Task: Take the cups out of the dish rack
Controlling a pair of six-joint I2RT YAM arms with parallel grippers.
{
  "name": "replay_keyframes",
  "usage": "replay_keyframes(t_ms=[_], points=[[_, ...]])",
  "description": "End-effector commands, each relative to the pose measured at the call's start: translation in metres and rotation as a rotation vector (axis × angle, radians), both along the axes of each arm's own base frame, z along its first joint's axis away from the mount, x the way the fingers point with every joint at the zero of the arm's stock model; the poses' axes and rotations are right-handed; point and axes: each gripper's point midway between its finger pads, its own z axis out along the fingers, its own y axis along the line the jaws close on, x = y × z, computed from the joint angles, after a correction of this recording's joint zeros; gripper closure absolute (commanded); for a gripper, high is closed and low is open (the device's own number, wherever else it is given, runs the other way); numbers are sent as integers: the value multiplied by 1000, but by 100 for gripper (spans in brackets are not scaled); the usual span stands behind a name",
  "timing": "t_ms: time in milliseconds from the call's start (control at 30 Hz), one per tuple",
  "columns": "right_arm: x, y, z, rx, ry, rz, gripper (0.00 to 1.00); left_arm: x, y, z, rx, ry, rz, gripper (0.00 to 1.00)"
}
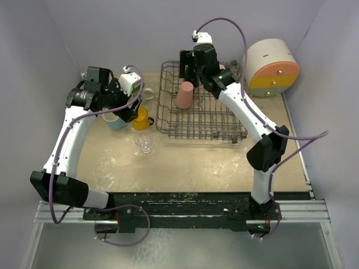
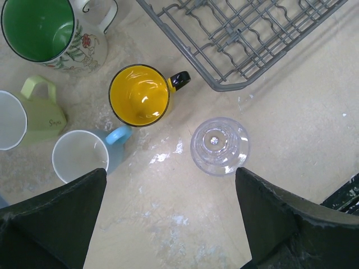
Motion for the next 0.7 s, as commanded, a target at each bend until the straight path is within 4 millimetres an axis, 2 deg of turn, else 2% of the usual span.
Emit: replay_keyframes(t_ms=[0, 133, 333, 433, 533, 667], points=[[7, 8, -51, -64, 62, 34, 12, -1, -6, 24, -43, -86, -30, 1], [22, 16, -85, -103, 121, 32, 1, -1, -10, 26, -64, -70, -32, 1], [50, 29, -130, -171, 169, 31, 0, -1, -11, 24, -72, -54, -37, 1], [57, 35, -149, -179, 175, 47, 0, -3, -11, 20, -69, -41, -42, 1], [64, 32, -162, -202, 177, 15, 0, -5, -12, 21, -69, -38, -43, 1], [68, 30, -166, -204, 164, 5, 0, -7, -14, 23, -81, -36, -51, 1]])
